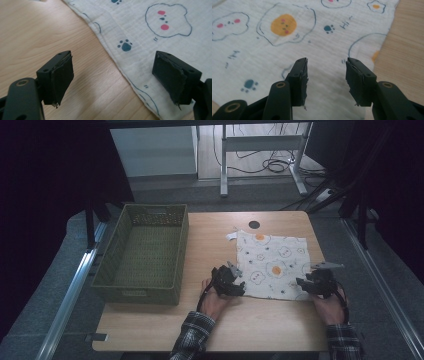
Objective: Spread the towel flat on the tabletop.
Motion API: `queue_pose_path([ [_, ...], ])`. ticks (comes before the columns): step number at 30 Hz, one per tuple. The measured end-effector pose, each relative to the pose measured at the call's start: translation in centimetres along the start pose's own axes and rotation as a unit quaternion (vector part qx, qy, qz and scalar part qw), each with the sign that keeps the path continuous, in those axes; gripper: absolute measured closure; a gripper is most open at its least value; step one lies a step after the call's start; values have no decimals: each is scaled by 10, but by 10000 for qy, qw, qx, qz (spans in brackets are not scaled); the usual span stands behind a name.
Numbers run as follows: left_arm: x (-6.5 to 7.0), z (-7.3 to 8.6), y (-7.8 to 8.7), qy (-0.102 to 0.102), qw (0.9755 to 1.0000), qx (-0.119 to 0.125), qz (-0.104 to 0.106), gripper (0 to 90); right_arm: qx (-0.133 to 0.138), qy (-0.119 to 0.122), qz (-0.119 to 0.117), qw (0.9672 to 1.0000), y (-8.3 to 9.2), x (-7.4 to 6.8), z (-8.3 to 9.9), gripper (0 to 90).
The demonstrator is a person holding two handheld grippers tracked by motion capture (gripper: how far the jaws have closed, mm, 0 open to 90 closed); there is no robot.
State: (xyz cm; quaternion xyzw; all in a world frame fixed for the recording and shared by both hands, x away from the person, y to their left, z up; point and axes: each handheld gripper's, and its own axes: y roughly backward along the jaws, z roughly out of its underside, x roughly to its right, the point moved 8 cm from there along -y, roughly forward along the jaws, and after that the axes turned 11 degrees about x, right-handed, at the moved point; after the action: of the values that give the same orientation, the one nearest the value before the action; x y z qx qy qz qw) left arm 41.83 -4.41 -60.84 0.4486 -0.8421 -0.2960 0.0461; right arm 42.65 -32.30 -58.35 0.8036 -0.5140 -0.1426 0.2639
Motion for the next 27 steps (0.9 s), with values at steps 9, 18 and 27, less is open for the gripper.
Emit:
queue_pose_path([
  [9, -4, 23, 30, 116, 9999, -91, -12, 171, 43, 60, -161, 9998, 3, -12, 6, 514],
  [18, -6, 48, 61, 406, 9990, -118, 169, 169, -51, 319, -380, 9988, 2, -34, 13, 512],
  [27, 3, 69, 90, 582, 9974, -54, 432, 169, -57, 509, -629, 9967, 20, -61, 26, 511],
])
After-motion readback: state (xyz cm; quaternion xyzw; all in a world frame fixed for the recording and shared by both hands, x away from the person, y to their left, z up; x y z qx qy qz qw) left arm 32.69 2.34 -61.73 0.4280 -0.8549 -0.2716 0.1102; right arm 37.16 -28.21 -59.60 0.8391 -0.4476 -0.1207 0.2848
